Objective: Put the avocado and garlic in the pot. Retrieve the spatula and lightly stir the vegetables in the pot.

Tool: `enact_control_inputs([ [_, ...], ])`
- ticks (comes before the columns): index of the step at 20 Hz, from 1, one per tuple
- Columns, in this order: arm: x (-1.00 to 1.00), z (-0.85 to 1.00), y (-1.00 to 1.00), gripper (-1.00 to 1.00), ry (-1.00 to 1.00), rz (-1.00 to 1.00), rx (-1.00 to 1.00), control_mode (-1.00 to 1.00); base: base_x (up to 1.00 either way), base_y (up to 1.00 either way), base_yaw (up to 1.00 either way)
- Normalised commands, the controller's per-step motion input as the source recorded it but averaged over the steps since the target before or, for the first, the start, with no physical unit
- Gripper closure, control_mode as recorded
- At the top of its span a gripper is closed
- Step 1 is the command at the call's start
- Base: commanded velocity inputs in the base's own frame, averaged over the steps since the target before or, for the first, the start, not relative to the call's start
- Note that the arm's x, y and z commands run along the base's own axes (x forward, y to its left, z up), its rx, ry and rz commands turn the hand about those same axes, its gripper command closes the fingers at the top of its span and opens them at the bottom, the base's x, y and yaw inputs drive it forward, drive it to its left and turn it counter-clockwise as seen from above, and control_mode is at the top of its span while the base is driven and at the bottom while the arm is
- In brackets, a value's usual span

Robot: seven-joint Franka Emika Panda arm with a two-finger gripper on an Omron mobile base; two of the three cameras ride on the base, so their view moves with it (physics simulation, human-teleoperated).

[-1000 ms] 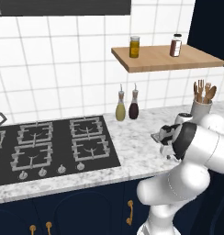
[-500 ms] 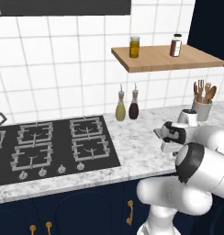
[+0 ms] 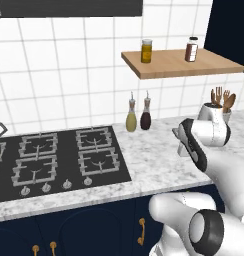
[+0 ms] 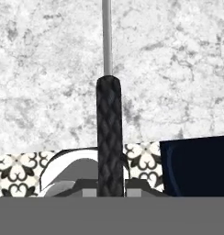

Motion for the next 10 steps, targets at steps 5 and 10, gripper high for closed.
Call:
enact_control_inputs([
  [5, -0.66, 0.97, 0.29, 1.00, 0.14, 0.01, 0.03, -1.00, 0.00, 0.00, 0.00],
  [10, -0.49, 0.18, 0.16, 1.00, 0.06, 0.00, 0.01, 1.00, -0.40, 0.26, 0.00],
])
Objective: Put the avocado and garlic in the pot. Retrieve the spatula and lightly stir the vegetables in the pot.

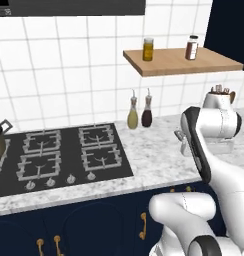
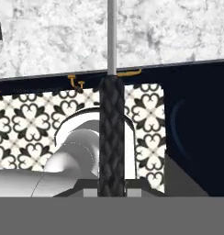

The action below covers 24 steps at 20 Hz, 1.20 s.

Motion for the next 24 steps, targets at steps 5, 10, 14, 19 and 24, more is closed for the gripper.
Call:
enact_control_inputs([
  [5, 0.00, 0.00, 0.00, 1.00, 0.00, 0.00, 0.00, 1.00, -0.68, 1.00, 0.01],
  [10, 0.00, 0.00, 0.00, 1.00, 0.00, 0.00, 0.00, 1.00, -0.08, 1.00, 0.00],
  [14, 0.00, 0.00, 0.00, 1.00, 0.00, 0.00, 0.00, 1.00, 0.21, 1.00, 0.00],
  [19, 0.00, 0.00, 0.00, 1.00, 0.00, 0.00, 0.00, 1.00, 0.41, 1.00, 0.00],
  [24, 0.00, 0.00, 0.00, 1.00, 0.00, 0.00, 0.00, 1.00, 0.37, 1.00, 0.00],
])
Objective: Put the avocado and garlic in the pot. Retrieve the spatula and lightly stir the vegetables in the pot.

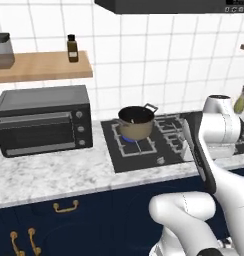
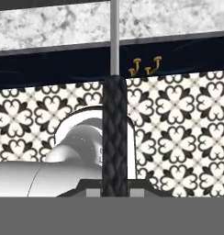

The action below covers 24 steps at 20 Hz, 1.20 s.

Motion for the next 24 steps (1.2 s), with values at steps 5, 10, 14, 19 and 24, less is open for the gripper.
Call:
enact_control_inputs([
  [5, 0.00, 0.00, 0.00, 1.00, 0.00, 0.00, 0.00, 1.00, 0.53, 0.54, 0.00],
  [10, 0.00, 0.00, 0.00, 1.00, 0.00, 0.00, 0.00, 1.00, 0.89, 0.14, 0.00],
  [14, 0.00, 0.00, 0.00, 1.00, 0.00, 0.00, 0.00, 1.00, 0.96, 0.00, 0.10],
  [19, -0.08, 0.60, 0.00, 1.00, -0.13, 0.01, -0.09, -1.00, 0.12, 0.00, 0.04],
  [24, 0.04, 1.00, 0.00, 1.00, -0.20, 0.00, -0.29, -1.00, 0.00, 0.00, 0.00],
])
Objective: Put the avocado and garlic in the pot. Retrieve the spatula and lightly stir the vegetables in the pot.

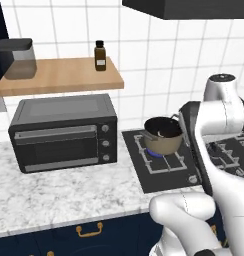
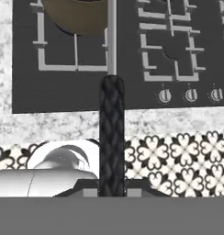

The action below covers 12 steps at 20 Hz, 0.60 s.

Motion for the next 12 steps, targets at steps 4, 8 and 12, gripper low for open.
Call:
enact_control_inputs([
  [4, 0.90, 0.75, 0.00, 1.00, 0.05, 0.01, -0.68, -1.00, 0.00, 0.00, 0.00],
  [8, 0.96, 0.44, -0.01, 1.00, 0.23, 0.10, -0.76, -1.00, 0.00, 0.00, 0.00],
  [12, 0.52, 0.11, -0.14, 1.00, 0.38, 0.35, -0.62, -1.00, 0.00, 0.00, 0.00],
])
